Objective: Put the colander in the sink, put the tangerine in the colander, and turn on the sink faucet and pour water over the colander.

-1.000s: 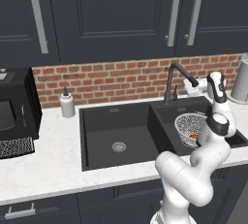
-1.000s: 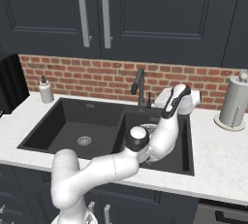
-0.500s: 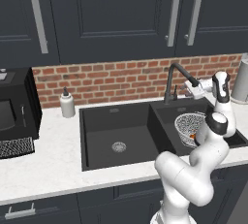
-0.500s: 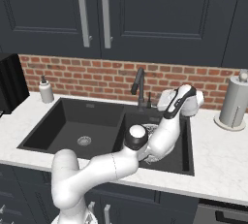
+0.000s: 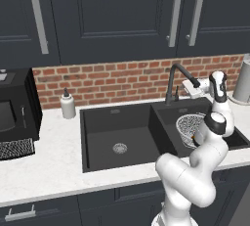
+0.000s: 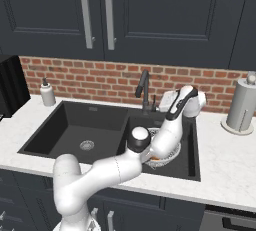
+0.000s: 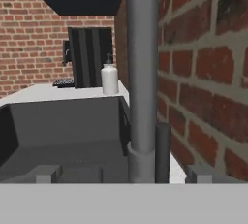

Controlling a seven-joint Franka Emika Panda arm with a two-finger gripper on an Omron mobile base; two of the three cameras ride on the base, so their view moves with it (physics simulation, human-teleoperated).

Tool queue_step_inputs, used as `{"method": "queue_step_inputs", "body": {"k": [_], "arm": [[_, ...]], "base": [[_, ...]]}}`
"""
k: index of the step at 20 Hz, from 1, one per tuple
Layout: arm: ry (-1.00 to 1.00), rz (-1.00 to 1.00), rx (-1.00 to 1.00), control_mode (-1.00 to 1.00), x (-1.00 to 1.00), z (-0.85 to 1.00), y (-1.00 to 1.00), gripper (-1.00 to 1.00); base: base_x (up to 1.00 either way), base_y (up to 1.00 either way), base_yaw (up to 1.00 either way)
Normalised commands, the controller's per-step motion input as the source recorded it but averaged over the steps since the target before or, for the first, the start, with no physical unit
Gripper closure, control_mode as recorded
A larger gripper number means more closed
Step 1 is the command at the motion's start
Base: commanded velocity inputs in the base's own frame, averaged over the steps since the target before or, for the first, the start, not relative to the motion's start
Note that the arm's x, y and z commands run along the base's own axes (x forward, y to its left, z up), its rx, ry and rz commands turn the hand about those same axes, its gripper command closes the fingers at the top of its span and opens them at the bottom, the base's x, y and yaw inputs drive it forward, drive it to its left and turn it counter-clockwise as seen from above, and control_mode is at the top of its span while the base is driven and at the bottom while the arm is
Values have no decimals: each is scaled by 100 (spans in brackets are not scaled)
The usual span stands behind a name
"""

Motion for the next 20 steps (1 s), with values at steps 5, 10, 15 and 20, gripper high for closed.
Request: {"method": "queue_step_inputs", "body": {"k": [5,10,15,20], "arm": [[0,-4,-2,-100,0,0,58,-100],[1,-3,0,-100,0,-4,31,-100],[0,-8,0,-100,-6,-9,4,-100],[0,-6,0,-100,0,0,0,100]], "base": [[0,0,0],[0,0,0],[0,0,0],[0,0,0]]}}
